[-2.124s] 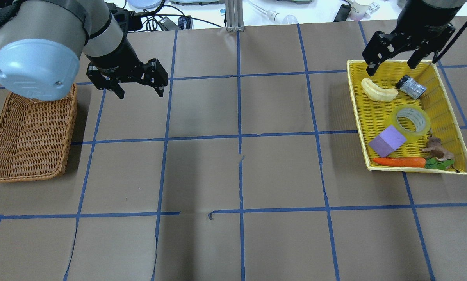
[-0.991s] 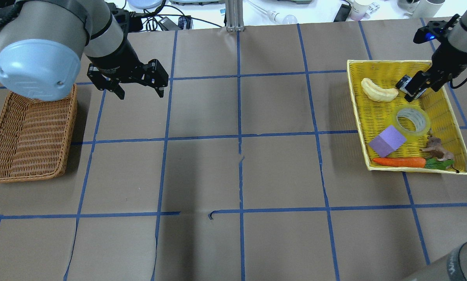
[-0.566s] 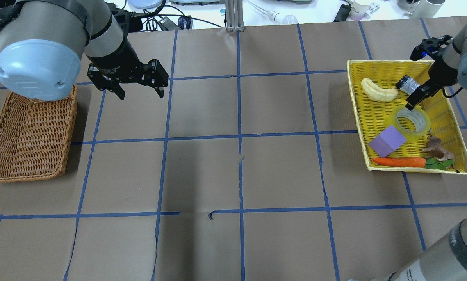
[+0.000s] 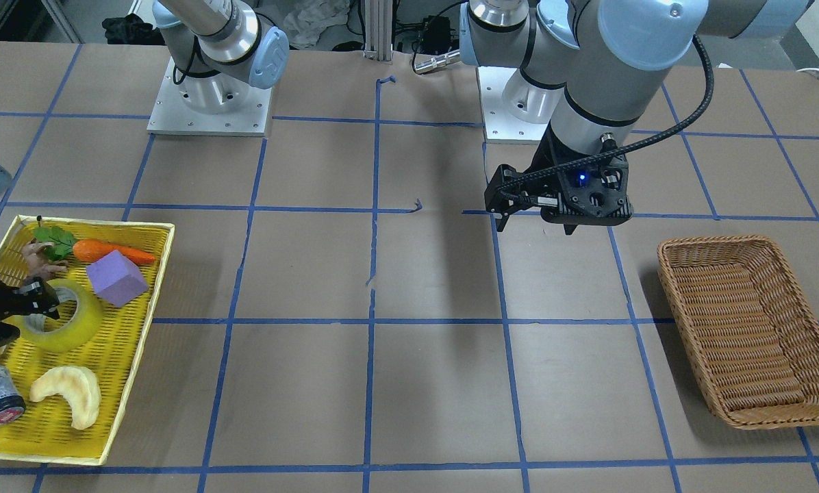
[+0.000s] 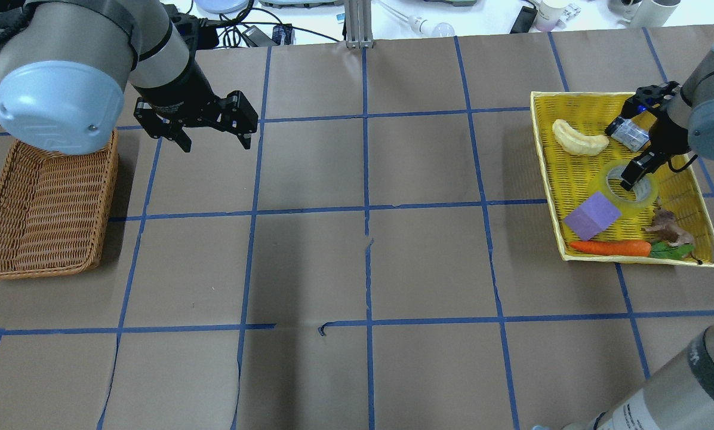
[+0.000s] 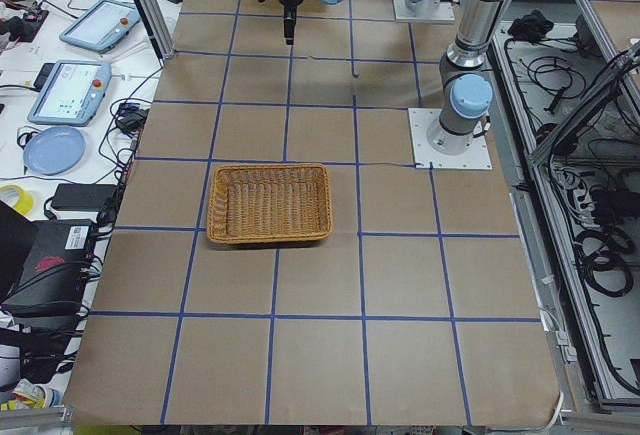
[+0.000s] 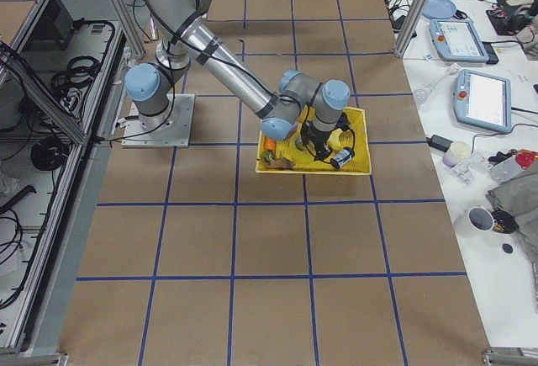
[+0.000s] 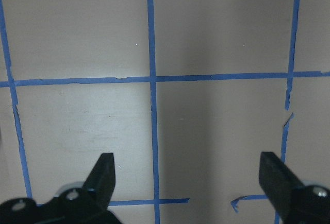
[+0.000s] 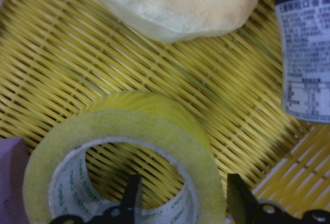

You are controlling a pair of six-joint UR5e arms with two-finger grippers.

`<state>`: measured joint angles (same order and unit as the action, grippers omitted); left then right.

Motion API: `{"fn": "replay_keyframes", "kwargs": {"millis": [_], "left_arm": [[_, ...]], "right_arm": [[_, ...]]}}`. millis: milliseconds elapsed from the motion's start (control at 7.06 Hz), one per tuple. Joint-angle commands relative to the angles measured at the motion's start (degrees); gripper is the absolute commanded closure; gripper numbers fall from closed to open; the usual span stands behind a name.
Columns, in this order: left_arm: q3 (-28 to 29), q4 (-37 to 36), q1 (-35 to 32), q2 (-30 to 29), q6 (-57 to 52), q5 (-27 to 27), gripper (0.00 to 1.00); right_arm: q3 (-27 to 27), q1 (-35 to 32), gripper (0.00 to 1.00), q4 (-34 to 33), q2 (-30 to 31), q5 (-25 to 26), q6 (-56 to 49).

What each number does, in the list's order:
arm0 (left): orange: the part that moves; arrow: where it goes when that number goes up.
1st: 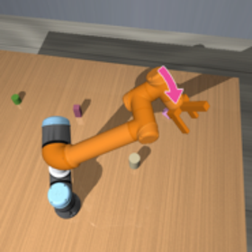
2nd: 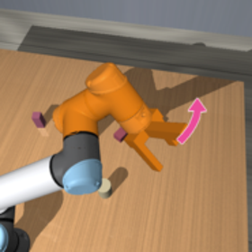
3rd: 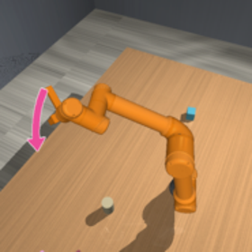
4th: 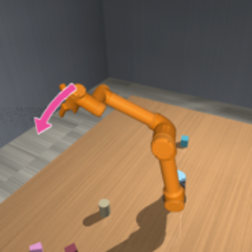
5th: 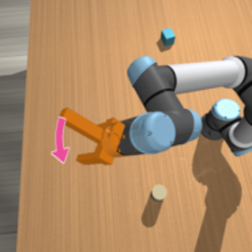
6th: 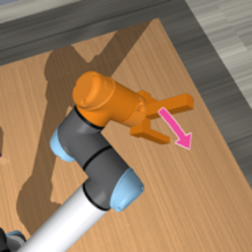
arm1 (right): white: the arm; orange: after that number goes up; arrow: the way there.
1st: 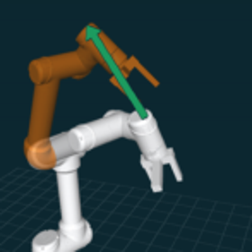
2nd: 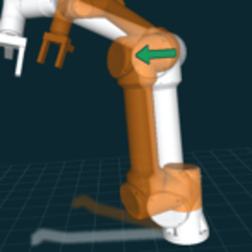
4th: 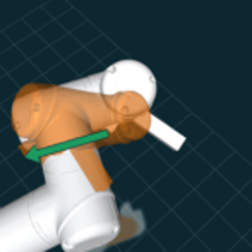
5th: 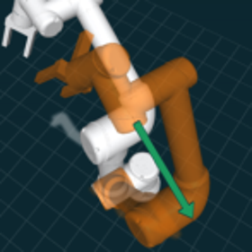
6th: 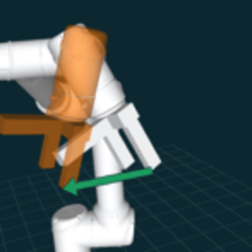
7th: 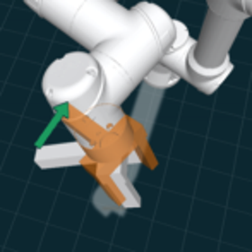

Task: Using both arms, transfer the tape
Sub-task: 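Lower the right gripper onto the yellow tape roll and grasp its rim, then lift the tape roll out of the tray and carry it toward the table center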

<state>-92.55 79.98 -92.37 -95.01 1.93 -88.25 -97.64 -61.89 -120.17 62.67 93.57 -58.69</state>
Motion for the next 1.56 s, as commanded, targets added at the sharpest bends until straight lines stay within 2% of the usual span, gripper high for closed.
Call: {"fn": "replay_keyframes", "kwargs": {"millis": [0,283,850,1133,1416], "left_arm": [[0.0,-0.09,0.0,0.0,0.0,0.01,0.0],[0.0,-0.09,0.0,0.0,0.0,0.01,0.0],[0.0,-0.09,0.0,0.0,0.0,0.01,0.0],[0.0,-0.09,0.0,0.0,0.0,0.01,0.0],[0.0,-0.09,0.09,0.0,0.0,-0.08,0.0]], "right_arm": [[0.17,0.02,1.0,0.2,0.08,0.56,-0.02],[1.3,0.02,1.0,0.81,1.05,0.39,-0.02],[10.61,-3.22,1.0,7.31,2.63,-1.19,1.65],[13.87,-10.49,1.0,10.47,2.72,-1.29,10.31],[15.28,-19.98,1.0,11.36,3.07,-1.46,26.97]]}}
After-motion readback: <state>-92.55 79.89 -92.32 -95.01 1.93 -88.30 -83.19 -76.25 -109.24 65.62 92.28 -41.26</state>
